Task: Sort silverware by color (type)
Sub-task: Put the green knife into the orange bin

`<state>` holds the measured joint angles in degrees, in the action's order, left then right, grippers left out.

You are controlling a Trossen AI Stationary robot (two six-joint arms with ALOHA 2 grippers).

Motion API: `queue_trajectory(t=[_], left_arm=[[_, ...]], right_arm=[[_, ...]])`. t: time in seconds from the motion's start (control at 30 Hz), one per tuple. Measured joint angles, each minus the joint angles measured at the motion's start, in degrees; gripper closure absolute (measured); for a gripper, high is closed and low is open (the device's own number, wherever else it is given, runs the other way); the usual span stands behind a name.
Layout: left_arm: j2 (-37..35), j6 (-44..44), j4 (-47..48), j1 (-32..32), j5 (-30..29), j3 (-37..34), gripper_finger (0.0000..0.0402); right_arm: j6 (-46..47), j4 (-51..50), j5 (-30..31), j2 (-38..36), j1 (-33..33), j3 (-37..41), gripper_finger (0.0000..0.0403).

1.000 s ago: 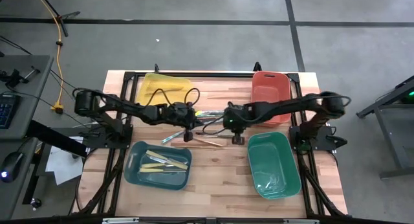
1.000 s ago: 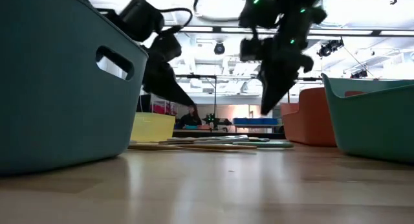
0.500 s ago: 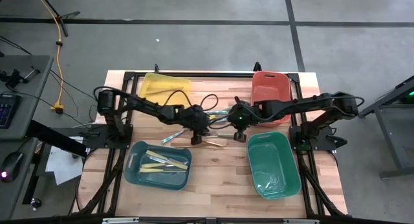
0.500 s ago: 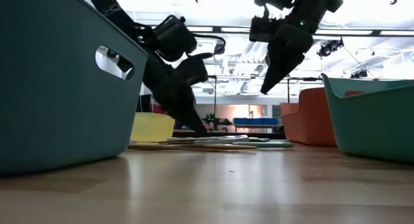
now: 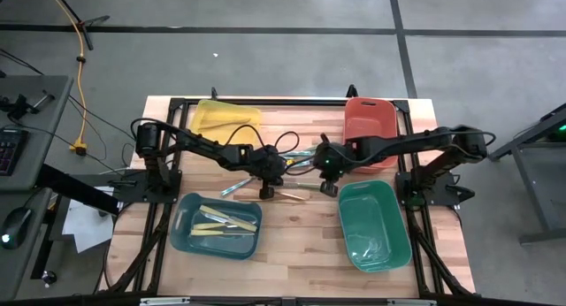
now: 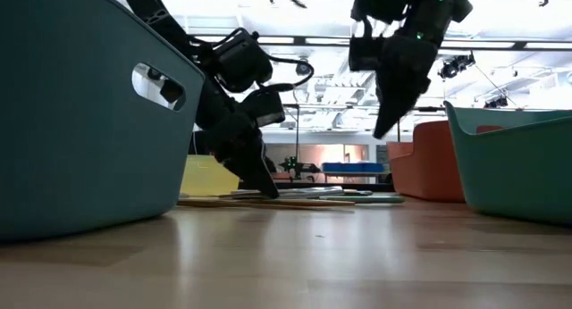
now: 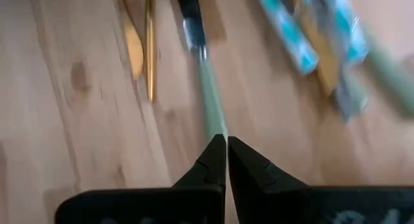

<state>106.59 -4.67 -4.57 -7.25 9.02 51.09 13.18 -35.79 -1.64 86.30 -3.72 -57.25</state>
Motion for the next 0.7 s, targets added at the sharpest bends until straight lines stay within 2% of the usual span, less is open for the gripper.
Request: queue_trajectory(t=[0.23,0.47,0.57,0.7], left_arm=[[0.0,0.0,0.4,0.0,-0.1,-0.2,0.0401],[-0.1,0.0,0.5,-0.3,-0.3,-0.4,0.0401],[-0.1,0.0,0.3,-0.3,-0.4,-0.4,0.0401],[-0.1,0.0,0.3,-0.3,-0.5,-0.5,0.0401]], right_arm=[[0.7,-0.3,-3.1,5.4,-0.4,0.0,0.0403],[-1.5,0.8,-3.1,6.3,-0.4,0.0,0.0399],[-2.8,3.1,-3.2,6.3,-0.4,0.0,0.0374],[-5.4,3.5,-3.4,6.3,-0.4,0.0,0.0303]])
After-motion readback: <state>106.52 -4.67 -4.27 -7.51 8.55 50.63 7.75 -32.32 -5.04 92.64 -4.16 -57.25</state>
